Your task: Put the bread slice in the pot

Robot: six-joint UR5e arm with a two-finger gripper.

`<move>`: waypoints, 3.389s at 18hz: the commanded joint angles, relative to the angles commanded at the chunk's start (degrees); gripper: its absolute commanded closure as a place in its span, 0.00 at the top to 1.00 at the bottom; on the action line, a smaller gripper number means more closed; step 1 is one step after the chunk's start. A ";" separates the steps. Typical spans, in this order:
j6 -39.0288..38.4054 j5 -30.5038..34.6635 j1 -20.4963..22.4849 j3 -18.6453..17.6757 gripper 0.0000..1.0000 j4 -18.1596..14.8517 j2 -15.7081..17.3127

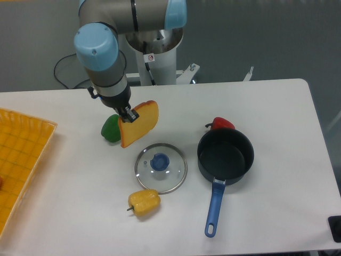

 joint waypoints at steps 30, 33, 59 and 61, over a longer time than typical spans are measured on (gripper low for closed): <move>14.42 8.87 15.55 7.03 0.00 8.86 -6.06; 14.85 9.49 17.13 6.94 0.00 11.86 -7.03; 20.66 10.02 19.07 5.01 0.00 18.81 -13.45; 20.74 10.46 19.07 4.83 0.00 18.81 -13.27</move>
